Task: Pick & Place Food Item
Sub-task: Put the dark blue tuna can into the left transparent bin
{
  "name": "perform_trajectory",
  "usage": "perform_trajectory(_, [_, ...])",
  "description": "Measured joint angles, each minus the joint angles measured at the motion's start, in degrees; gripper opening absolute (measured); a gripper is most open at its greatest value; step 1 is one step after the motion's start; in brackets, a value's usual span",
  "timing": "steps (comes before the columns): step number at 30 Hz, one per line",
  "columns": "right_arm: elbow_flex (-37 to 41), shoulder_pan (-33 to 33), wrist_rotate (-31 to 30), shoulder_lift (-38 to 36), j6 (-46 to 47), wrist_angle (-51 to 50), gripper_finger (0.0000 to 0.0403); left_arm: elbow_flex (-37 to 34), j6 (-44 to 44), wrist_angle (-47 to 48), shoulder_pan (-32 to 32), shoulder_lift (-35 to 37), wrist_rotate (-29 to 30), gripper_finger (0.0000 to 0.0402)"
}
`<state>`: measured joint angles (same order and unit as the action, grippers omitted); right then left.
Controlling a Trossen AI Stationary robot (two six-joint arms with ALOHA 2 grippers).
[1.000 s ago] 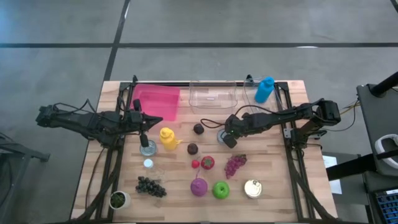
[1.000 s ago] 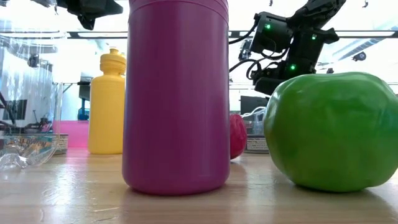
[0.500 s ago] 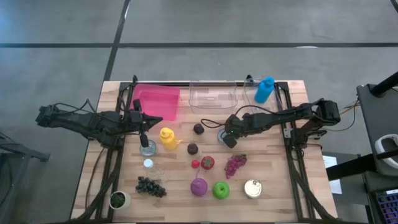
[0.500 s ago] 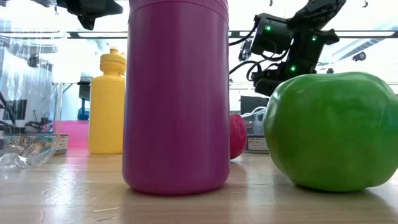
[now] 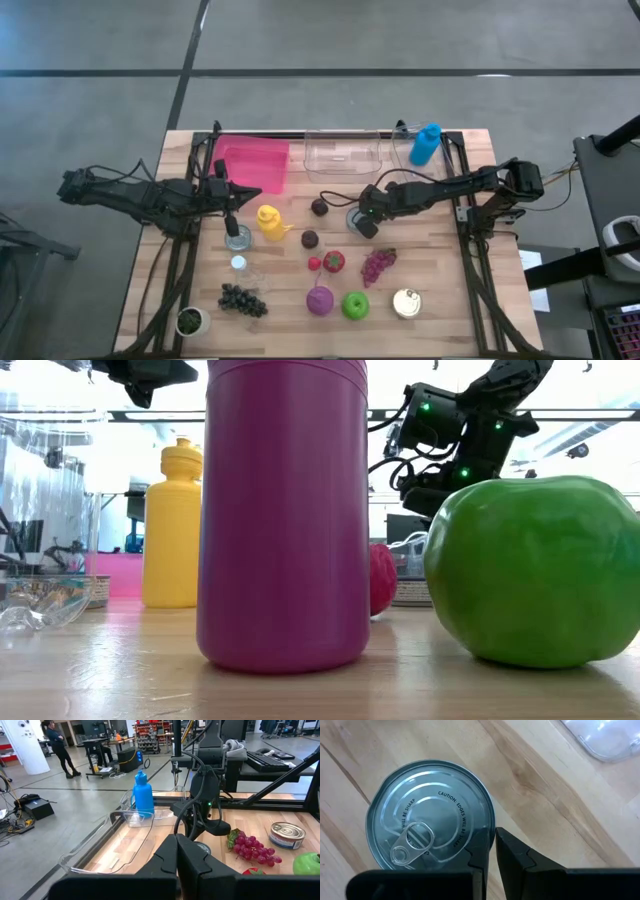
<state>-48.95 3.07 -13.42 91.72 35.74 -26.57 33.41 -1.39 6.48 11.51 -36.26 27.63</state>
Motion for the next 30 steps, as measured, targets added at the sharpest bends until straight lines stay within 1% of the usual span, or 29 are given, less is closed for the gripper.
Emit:
perform_trajectory(3, [0.0, 0.0, -0.4, 0.0, 0.6, 0.0, 0.0031, 0.0, 0.0, 0.0, 0.0, 0.0, 0.0, 0.0001])
perform_trajectory(7, [0.3, 0.8, -0.7, 0.2, 4.1, 0.0, 0.0031, 0.0, 0.0, 0.0, 0.0, 0.0, 0.0, 0.0001])
perform_trajectory(20, [0.6, 1.0, -1.1, 0.2, 5.3, 0.0, 0.0031, 0.0, 0.0, 0.0, 0.0, 0.0, 0.0, 0.0001])
perform_trajectory(27, [0.7, 1.0, -1.2, 0.3, 8.6, -0.1, 0.0031, 0.0, 0.0, 0.0, 0.0, 0.0, 0.0, 0.0001])
perform_trajectory(30, [0.7, 1.1, -0.2, 0.3, 10.1, -0.1, 0.0031, 0.0, 0.0, 0.0, 0.0, 0.0, 0.0, 0.0001])
